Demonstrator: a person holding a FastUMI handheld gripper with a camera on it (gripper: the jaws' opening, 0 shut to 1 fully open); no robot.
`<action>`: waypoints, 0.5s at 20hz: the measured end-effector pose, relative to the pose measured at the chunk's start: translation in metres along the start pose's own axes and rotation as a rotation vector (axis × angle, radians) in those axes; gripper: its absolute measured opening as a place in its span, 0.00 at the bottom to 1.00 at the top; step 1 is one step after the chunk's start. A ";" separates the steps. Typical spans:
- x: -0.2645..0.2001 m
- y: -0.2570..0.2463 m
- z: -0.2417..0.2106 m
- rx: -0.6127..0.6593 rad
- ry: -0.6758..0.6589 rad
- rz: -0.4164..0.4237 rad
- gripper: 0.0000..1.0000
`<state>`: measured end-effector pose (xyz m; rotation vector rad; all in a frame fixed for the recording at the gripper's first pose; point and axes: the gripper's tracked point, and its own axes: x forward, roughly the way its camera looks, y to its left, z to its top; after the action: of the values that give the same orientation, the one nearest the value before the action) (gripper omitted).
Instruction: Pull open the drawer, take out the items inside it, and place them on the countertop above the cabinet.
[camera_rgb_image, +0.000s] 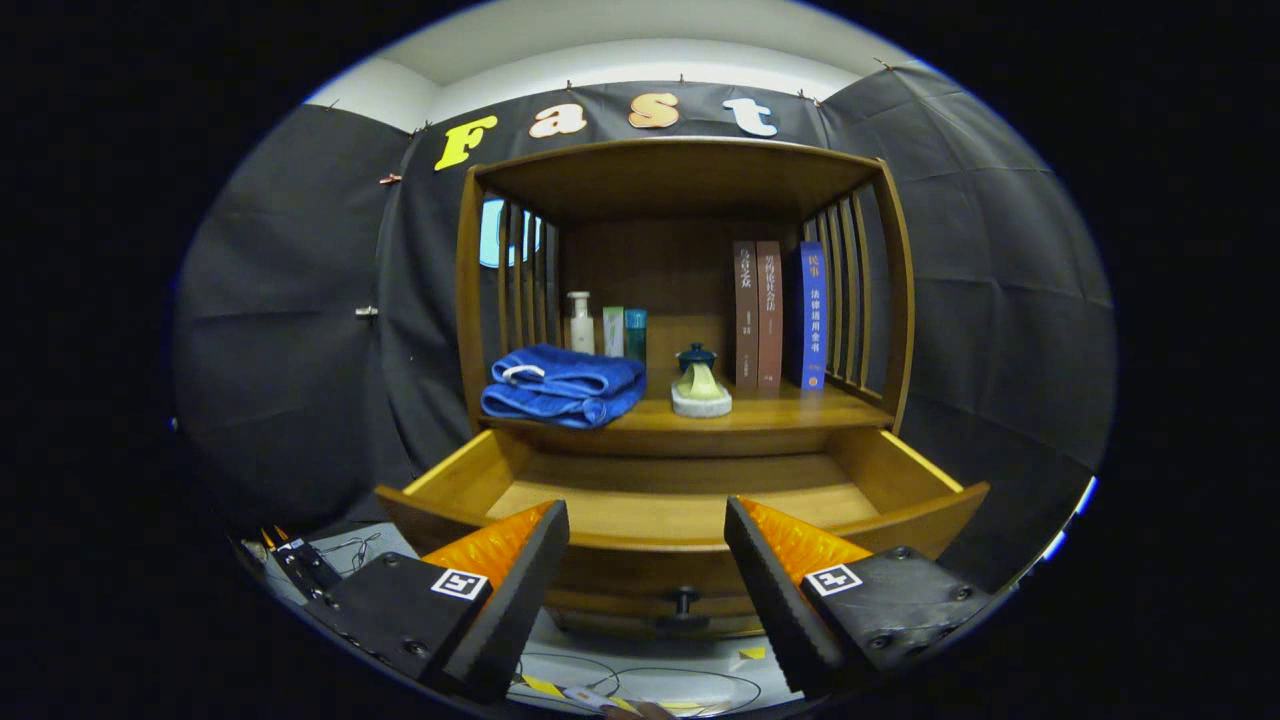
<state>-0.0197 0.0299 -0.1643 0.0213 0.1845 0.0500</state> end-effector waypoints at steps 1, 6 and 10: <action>0.000 -0.002 -0.012 0.004 0.015 -0.007 0.99; 0.011 -0.017 -0.050 0.032 0.064 -0.051 0.99; 0.027 -0.029 -0.061 0.027 0.090 -0.071 0.99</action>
<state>-0.0034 0.0037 -0.2303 0.0399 0.2762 -0.0222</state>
